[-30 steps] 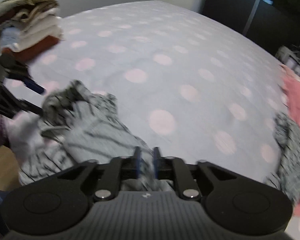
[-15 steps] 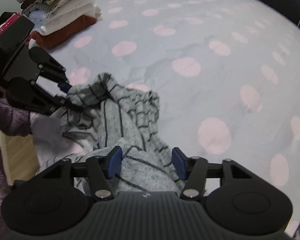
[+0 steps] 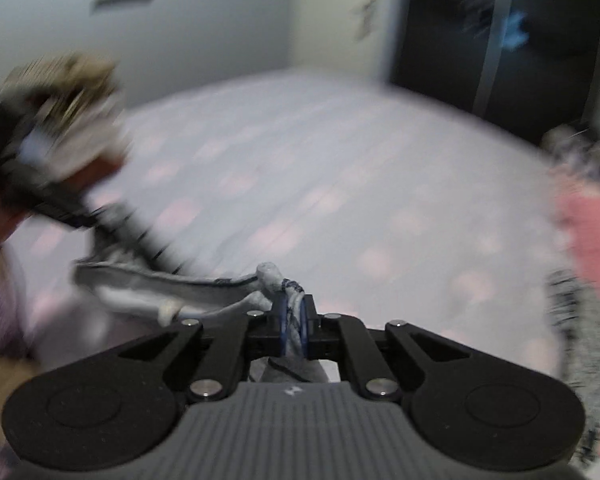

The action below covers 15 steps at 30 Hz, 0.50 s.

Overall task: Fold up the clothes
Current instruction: 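Lift the shirt high with both grippers, stretching it between them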

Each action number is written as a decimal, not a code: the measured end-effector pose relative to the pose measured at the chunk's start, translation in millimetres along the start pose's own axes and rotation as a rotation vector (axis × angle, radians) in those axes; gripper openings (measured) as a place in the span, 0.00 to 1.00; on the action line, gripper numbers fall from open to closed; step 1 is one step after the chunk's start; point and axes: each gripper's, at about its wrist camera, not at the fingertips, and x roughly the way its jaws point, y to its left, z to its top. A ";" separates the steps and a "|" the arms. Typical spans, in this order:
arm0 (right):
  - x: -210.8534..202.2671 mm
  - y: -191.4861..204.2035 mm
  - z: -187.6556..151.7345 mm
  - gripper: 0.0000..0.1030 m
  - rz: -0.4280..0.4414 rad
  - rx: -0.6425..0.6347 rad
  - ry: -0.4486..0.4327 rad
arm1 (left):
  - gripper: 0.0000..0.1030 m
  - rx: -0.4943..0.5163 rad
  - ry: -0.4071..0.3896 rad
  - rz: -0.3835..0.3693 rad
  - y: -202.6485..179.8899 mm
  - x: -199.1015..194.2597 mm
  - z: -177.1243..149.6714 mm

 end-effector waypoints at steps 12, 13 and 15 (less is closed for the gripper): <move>-136.9 11.0 48.6 0.06 -0.359 -0.025 -0.336 | 0.04 0.009 -0.427 -0.138 -60.5 -161.5 65.6; -152.6 14.7 57.8 0.06 -0.379 -0.039 -0.374 | 0.04 0.029 -0.472 -0.143 -69.2 -180.3 72.3; -181.7 21.6 76.0 0.06 -0.419 -0.065 -0.447 | 0.04 0.065 -0.553 -0.155 -86.1 -216.2 86.2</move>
